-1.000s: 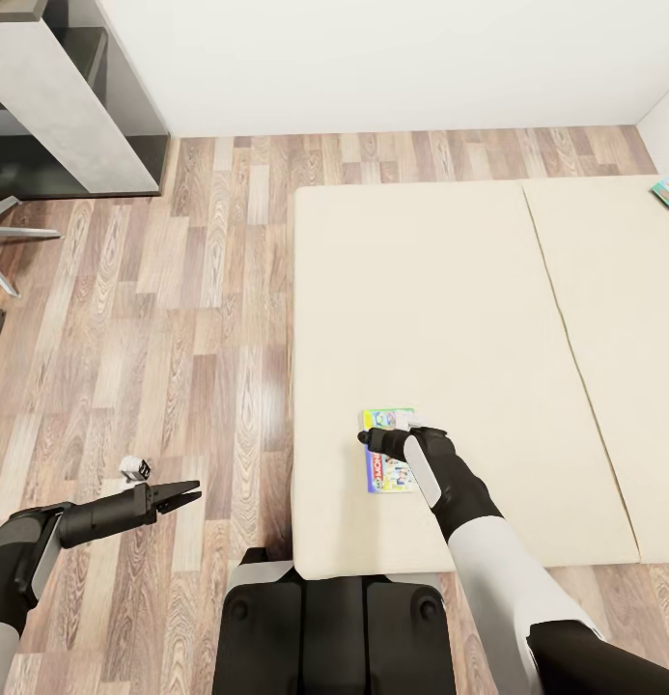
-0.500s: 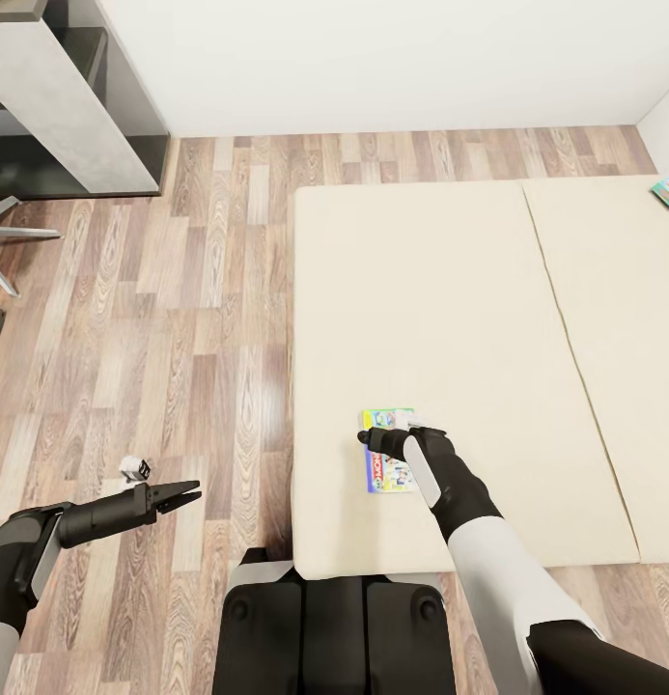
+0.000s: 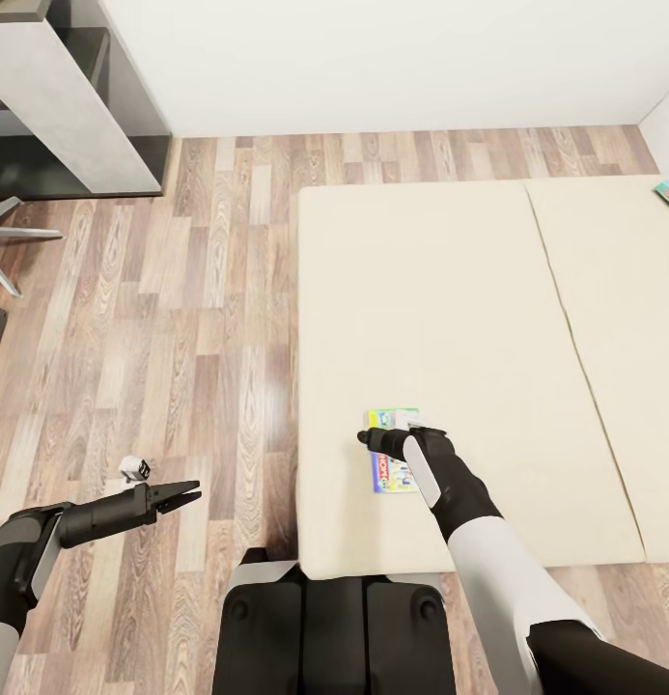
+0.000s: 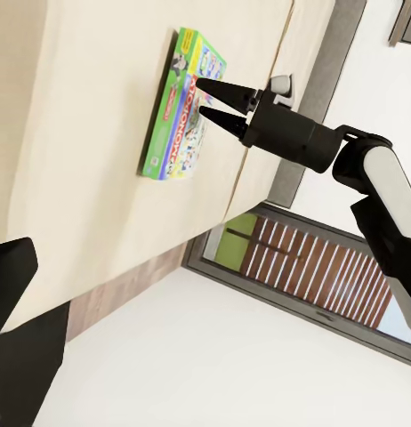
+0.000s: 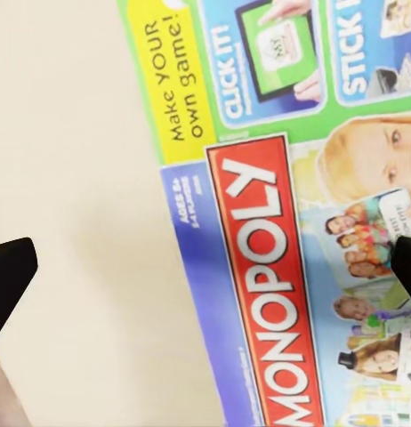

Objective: Put all the toys in the child's room - the three board games (two on the bed and one on the table), the two jigsaw puzzles on the table, and the tennis ball on the table - inside the toy box on the table in the child's room.

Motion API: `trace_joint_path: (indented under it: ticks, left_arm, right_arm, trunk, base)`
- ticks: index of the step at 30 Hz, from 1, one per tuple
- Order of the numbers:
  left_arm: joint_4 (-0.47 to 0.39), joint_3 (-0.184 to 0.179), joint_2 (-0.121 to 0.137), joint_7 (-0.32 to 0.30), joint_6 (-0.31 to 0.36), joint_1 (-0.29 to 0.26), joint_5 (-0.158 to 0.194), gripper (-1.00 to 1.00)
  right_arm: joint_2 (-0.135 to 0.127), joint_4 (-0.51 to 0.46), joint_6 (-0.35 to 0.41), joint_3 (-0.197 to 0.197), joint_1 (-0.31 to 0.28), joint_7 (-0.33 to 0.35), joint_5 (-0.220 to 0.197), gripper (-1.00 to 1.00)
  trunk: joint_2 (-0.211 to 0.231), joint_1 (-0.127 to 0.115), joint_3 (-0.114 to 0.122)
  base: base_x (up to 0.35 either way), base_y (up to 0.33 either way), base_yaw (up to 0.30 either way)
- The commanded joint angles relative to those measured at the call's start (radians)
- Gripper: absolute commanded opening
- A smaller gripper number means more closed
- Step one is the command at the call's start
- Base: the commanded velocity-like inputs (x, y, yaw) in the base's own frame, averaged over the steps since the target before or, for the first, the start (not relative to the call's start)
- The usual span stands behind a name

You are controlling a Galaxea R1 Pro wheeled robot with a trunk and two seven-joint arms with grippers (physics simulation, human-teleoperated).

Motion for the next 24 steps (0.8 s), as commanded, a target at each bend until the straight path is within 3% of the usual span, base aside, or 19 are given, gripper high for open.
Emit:
trace_joint_path:
  ticks: [1,24]
  left_arm:
    - [0.0,0.0,0.0,-0.004,0.011,0.0,0.0,1.0]
    - [0.0,0.0,0.0,-0.004,0.011,0.0,0.0,1.0]
  right_arm:
    - [0.0,-0.001,0.004,0.001,0.0,-0.009,-0.01,1.0]
    - [0.0,-0.001,0.004,0.003,0.0,-0.009,-0.01,1.0]
  trunk:
    - [-0.002,0.001,-0.001]
    - [-0.002,0.001,-0.001]
  base:
    - [0.0,0.041,0.0]
    - [0.0,0.022,0.0]
